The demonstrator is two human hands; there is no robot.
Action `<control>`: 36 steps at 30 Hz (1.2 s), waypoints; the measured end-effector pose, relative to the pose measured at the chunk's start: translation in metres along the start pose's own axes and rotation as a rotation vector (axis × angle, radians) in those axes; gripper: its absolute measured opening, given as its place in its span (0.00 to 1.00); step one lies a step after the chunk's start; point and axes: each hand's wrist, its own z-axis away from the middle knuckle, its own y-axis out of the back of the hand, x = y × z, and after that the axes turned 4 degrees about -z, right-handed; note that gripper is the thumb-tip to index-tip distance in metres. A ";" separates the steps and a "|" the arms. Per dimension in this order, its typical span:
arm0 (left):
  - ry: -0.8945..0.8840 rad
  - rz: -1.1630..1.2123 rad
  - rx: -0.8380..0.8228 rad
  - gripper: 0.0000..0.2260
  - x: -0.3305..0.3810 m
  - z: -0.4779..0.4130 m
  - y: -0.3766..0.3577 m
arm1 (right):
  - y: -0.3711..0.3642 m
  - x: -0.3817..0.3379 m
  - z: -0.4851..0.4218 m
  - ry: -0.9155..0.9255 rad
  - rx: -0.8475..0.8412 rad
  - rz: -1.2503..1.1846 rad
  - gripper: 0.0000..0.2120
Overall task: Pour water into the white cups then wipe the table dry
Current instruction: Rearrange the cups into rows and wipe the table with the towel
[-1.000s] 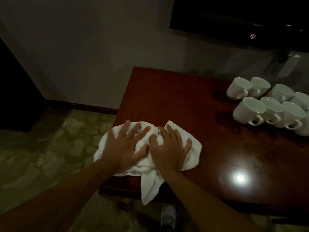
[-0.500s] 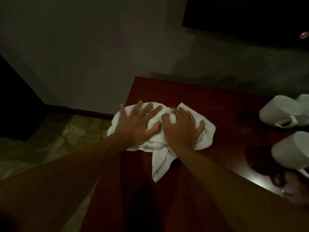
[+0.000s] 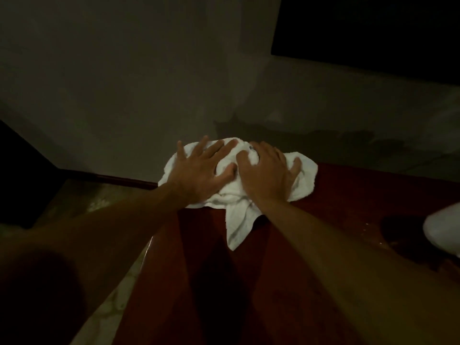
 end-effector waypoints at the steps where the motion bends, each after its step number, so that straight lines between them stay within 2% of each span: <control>1: 0.000 0.000 -0.005 0.31 0.001 0.001 0.000 | 0.001 0.001 0.002 0.008 -0.007 0.006 0.32; 10: -0.081 -0.008 0.020 0.29 0.016 0.044 -0.003 | 0.021 0.006 0.064 -0.071 0.039 0.023 0.32; 19: -0.397 0.053 -0.015 0.30 0.064 0.156 -0.005 | 0.084 0.009 0.235 -0.274 0.205 0.046 0.22; 28: -0.568 0.115 -0.043 0.29 0.121 0.268 0.001 | 0.124 0.013 0.374 -0.453 0.320 0.108 0.29; 36: -0.639 0.072 -0.050 0.29 0.184 0.284 0.002 | 0.154 0.051 0.406 -0.591 0.450 0.037 0.29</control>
